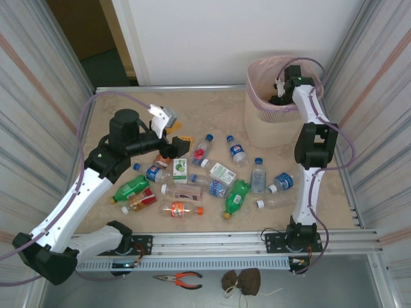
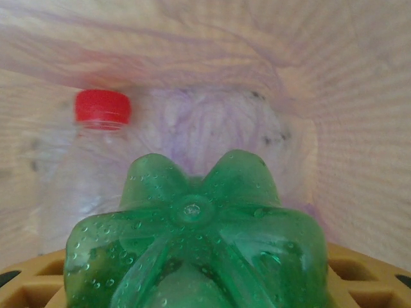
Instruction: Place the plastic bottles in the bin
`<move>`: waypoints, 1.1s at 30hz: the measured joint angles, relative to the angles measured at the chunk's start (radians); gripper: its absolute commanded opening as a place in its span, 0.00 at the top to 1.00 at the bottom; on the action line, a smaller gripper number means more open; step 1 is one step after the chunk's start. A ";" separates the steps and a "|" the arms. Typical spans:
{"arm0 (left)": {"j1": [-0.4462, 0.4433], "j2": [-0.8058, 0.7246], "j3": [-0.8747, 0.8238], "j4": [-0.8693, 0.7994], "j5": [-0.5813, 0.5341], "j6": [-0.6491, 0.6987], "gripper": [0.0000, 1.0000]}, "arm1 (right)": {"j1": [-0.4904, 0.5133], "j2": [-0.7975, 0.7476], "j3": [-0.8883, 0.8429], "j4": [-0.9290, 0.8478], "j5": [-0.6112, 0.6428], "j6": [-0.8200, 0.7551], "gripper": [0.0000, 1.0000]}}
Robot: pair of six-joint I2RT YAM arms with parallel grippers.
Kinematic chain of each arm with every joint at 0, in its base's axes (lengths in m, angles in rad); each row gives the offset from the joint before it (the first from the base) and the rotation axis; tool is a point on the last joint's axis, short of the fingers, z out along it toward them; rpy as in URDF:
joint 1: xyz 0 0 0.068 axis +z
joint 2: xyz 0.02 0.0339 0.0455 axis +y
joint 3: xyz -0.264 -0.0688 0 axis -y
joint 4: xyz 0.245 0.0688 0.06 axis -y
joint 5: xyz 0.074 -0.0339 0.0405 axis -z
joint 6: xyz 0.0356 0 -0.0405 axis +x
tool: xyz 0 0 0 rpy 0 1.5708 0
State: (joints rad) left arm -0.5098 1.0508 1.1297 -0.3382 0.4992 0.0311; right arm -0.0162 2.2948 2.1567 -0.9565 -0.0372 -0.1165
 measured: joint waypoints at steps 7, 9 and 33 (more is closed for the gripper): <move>0.008 0.016 0.000 -0.043 -0.023 0.004 0.24 | -0.030 0.016 0.010 -0.002 0.012 0.003 0.44; 0.019 0.027 0.000 -0.061 -0.029 0.005 0.25 | -0.032 0.016 0.010 -0.002 0.012 0.003 0.42; 0.112 0.272 0.089 -0.367 -0.090 0.053 0.26 | -0.022 -0.208 0.010 -0.032 -0.017 0.033 0.28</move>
State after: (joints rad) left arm -0.3977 1.3228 1.2182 -0.7052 0.4091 0.0845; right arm -0.0383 2.0872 2.1666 -0.9890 -0.0544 -0.0834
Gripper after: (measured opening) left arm 0.745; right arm 0.718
